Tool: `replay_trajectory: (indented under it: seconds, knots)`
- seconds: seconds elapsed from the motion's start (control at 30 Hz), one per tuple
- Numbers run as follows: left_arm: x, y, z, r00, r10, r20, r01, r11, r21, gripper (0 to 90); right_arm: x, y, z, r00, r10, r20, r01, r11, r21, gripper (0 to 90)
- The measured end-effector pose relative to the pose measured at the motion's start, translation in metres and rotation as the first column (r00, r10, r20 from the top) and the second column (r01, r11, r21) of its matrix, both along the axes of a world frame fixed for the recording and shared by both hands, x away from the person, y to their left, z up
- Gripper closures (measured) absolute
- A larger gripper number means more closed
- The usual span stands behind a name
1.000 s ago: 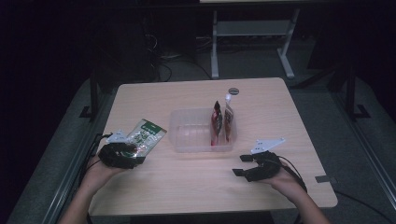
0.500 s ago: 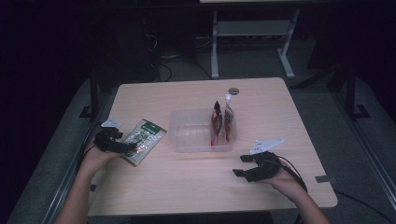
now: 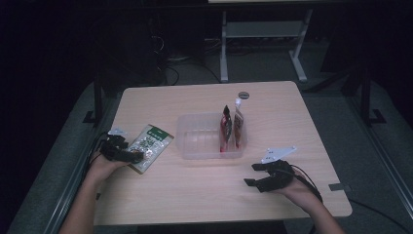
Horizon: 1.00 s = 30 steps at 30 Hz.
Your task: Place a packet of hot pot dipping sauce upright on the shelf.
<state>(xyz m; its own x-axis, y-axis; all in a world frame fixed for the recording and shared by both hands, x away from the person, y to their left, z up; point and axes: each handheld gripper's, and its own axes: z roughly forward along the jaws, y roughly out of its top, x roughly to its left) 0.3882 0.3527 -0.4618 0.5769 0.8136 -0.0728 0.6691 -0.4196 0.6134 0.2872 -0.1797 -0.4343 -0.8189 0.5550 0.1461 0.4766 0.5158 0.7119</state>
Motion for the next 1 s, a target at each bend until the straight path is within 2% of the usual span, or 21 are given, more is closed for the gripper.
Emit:
replay_trajectory:
  seconds: [0.13, 0.23, 0.3, 0.37, 0.53, 0.63, 0.77, 0.8, 0.87, 1.0]
  knots:
    - [-0.002, -0.001, 0.000, 0.9999, -0.008, 0.010, 0.008, 0.9998, 0.016, 11.2, -0.002, -0.002, 0.000, 1.0000, -0.004, 0.003, 0.004, 1.000, -0.006, 36.0]
    - [-0.005, -0.003, 0.001, 0.9995, -0.025, 0.020, 0.025, 0.9995, 0.021, 18.1, -0.003, -0.002, 0.000, 1.0000, -0.004, 0.003, 0.004, 1.000, -0.012, 36.2]
    - [-0.006, -0.004, 0.002, 0.9991, -0.030, 0.029, 0.029, 0.9992, 0.026, 24.8, -0.004, -0.002, 0.000, 1.0000, 0.001, 0.009, 0.000, 1.000, -0.014, 36.3]
    - [-0.007, -0.003, 0.003, 0.9993, -0.011, 0.036, 0.010, 0.9994, 0.034, 31.8, -0.004, -0.002, 0.000, 1.0000, 0.001, 0.010, -0.001, 1.000, -0.016, 36.3]
    - [-0.008, 0.001, 0.003, 0.9974, 0.007, 0.071, -0.010, 0.9992, 0.039, 57.8, -0.004, -0.001, 0.000, 1.0000, 0.001, 0.005, -0.001, 1.000, -0.017, 36.4]
    - [-0.008, 0.003, 0.002, 0.9957, 0.015, 0.092, -0.017, 0.9997, 0.019, 67.5, -0.004, -0.001, 0.001, 1.0000, 0.003, 0.006, -0.003, 1.000, -0.015, 36.5]
    - [-0.008, 0.003, 0.001, 0.9971, 0.012, 0.075, -0.011, 0.9999, -0.007, 82.9, -0.003, -0.001, 0.001, 1.0000, 0.003, 0.009, -0.003, 1.000, -0.013, 36.6]
    - [-0.008, 0.002, 0.002, 0.9970, 0.006, 0.077, -0.006, 1.0000, 0.004, 84.2, -0.003, -0.001, 0.001, 0.9999, 0.005, 0.010, -0.005, 1.000, -0.012, 36.6]
    - [-0.008, 0.003, 0.003, 0.9975, 0.010, 0.071, -0.010, 0.9999, -0.004, 86.3, -0.003, 0.000, 0.002, 1.0000, 0.002, 0.006, -0.002, 1.000, -0.006, 36.6]
    - [-0.006, 0.011, 0.003, 0.9986, 0.030, 0.044, -0.026, 0.9957, -0.089, 89.3, -0.003, 0.000, 0.002, 0.9999, 0.008, 0.011, -0.008, 1.000, -0.004, 36.6]
